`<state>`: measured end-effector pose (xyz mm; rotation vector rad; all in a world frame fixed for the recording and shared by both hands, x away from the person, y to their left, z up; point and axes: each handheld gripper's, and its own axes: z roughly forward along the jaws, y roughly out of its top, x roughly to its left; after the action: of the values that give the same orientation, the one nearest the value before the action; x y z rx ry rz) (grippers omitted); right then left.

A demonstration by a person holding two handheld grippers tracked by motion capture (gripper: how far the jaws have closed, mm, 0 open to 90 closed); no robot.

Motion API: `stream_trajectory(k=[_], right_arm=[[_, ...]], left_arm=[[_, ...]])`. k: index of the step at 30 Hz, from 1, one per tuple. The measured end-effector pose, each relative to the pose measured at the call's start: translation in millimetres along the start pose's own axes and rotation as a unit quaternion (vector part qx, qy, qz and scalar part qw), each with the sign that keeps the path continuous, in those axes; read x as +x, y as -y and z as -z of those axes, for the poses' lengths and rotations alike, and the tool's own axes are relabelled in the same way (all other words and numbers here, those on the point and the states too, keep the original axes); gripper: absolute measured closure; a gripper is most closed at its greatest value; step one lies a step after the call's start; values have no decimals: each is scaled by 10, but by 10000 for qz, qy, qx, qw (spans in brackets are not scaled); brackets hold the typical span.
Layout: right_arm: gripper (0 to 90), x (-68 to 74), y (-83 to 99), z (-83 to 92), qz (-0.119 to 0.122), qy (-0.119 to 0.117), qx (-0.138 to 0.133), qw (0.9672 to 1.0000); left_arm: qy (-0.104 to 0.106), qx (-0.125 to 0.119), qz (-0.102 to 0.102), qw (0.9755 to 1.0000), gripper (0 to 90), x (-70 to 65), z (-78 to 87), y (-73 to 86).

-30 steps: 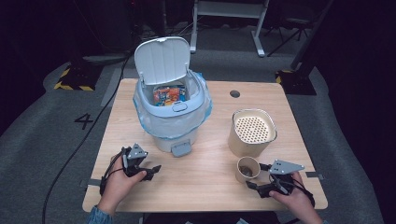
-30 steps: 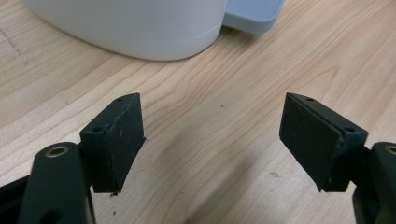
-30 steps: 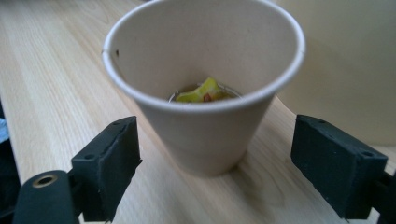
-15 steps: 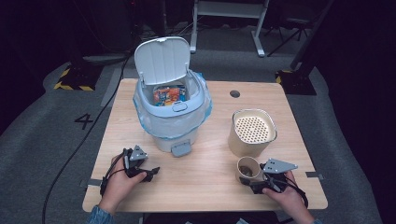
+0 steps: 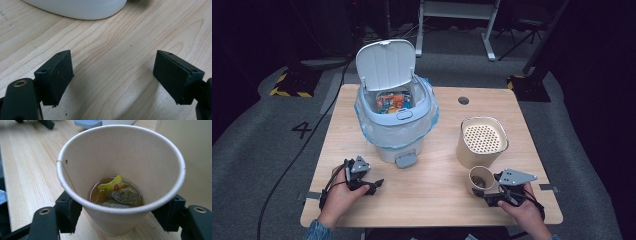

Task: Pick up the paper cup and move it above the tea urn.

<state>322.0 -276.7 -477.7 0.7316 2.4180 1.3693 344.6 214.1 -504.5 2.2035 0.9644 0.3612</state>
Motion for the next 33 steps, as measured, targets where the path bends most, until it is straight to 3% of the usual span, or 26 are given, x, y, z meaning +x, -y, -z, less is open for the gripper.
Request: stream_trajectory(k=[8, 20, 33], right_arm=[[322, -33, -132, 164, -247, -139, -103, 9995], [325, -111, -402, 429, -380, -380, -68, 9985], [326, -238, -747, 714, -166, -74, -161, 9997]], left_arm=[[-10, 5, -5, 10000, 166, -2, 0, 0], [-26, 7, 32, 10000, 162, -7, -22, -22], [-7, 5, 0, 10000, 156, -4, -56, -55]])
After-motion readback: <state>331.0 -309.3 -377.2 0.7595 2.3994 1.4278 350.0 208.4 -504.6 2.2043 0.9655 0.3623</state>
